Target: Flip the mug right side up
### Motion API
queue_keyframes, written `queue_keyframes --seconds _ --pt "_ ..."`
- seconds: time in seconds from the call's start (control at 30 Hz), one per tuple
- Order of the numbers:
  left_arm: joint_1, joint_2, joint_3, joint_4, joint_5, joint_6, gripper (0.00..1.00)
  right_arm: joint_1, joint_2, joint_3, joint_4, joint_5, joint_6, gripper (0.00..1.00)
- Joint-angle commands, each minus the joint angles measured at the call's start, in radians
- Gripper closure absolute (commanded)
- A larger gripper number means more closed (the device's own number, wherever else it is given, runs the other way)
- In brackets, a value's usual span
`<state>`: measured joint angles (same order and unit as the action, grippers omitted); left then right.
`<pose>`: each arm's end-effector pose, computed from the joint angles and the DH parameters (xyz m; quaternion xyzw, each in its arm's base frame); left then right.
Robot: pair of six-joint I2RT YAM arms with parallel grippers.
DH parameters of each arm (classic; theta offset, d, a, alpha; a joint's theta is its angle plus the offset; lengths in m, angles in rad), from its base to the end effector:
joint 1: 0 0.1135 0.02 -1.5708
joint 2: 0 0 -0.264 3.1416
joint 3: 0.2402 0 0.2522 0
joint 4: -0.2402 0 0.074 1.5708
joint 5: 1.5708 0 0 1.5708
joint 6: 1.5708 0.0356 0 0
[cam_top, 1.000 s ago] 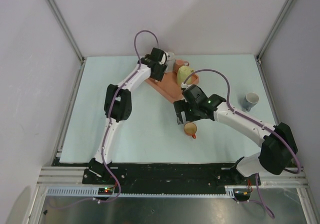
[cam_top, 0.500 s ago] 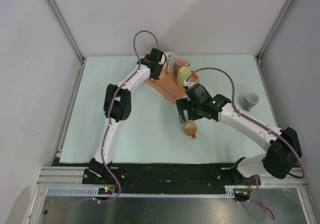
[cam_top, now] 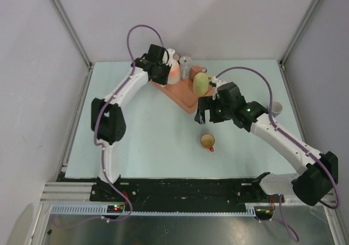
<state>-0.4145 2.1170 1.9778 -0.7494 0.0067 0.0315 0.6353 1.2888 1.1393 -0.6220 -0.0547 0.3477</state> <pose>0.4366 -0.1924 0.2794 0.2095 0.9188 -0.0668 0.3278 0.2212 0.1655 0.3135 -0.1425 0.9098 0.2058 0.3310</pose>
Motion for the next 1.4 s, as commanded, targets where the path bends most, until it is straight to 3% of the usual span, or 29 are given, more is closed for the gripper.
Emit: queue_keyframes --seconds 0.0,0.17,0.43,0.57,0.8,0.93,1.07,1.2,1.37 --pt "0.000 -0.253 -0.021 0.074 0.260 -0.022 1.00 -0.081 -0.076 0.030 0.235 -0.237 0.069 0.01" --pt "-0.005 -0.348 -0.007 0.043 0.480 -0.079 1.00 -0.175 -0.092 0.024 0.513 -0.402 0.253 0.01" --pt "-0.020 -0.379 0.053 0.008 0.699 -0.211 1.00 -0.241 -0.001 0.006 1.027 -0.448 0.566 0.01" --pt "-0.031 -0.385 0.060 0.008 0.764 -0.248 1.00 -0.247 0.051 0.006 1.169 -0.450 0.709 0.01" --pt "-0.030 -0.387 0.103 0.007 0.773 -0.255 1.00 -0.244 0.077 0.005 1.187 -0.459 0.767 0.01" --pt "-0.020 -0.382 0.117 0.008 0.678 -0.228 1.00 -0.247 -0.003 0.005 0.992 -0.395 0.664 0.01" --pt "-0.018 -0.369 0.142 0.007 0.692 -0.241 1.00 -0.277 -0.081 -0.039 0.850 -0.327 0.624 0.01" --pt "-0.024 -0.366 0.150 0.007 0.695 -0.263 1.00 -0.303 -0.109 -0.151 1.000 -0.313 0.733 0.01" --pt "-0.037 -0.368 0.121 0.007 0.733 -0.293 1.00 -0.298 -0.062 -0.136 1.111 -0.327 0.791 0.01"
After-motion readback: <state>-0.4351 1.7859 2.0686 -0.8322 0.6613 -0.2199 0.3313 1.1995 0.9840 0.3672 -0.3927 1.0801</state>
